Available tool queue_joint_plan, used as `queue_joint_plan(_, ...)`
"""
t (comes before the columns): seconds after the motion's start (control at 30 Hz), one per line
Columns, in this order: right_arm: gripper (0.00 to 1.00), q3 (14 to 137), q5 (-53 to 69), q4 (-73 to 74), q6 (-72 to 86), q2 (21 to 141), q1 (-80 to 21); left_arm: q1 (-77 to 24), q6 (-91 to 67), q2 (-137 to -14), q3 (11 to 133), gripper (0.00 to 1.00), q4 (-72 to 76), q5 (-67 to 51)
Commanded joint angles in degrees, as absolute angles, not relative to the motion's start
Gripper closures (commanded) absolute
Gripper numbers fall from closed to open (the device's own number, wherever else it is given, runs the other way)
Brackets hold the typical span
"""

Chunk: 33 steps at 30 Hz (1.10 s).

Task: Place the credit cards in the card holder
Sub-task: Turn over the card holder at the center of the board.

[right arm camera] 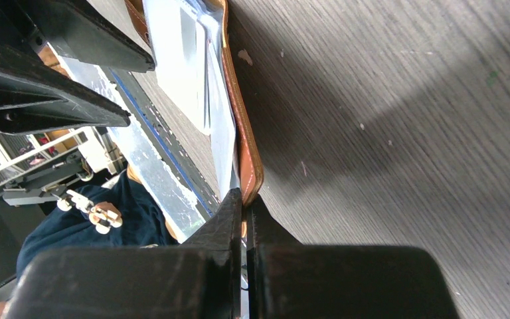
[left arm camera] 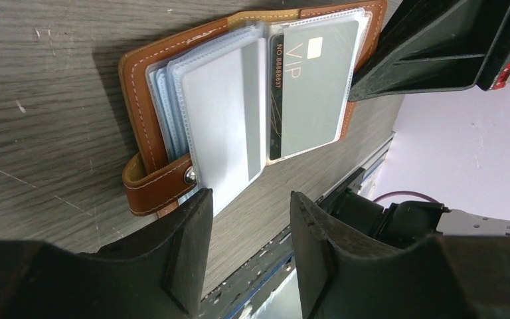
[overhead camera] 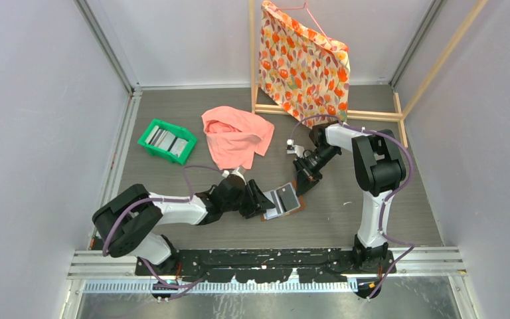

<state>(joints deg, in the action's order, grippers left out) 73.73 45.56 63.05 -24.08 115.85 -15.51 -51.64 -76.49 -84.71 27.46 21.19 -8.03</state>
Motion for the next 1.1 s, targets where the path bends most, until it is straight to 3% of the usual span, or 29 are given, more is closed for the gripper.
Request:
queue_joint_plan(0.0,0.98,75.2,46.8,64.0,-24.8,113.6,-15.2,-51.9,-75.3,-81.0,30.0,0.51,17.4,-6.1)
queue_joint_plan(1.07,0.98,75.2,46.8,64.1,-24.9,113.6,-15.4,-51.9,-73.6,-83.6,32.8,0.48,10.9,-6.3)
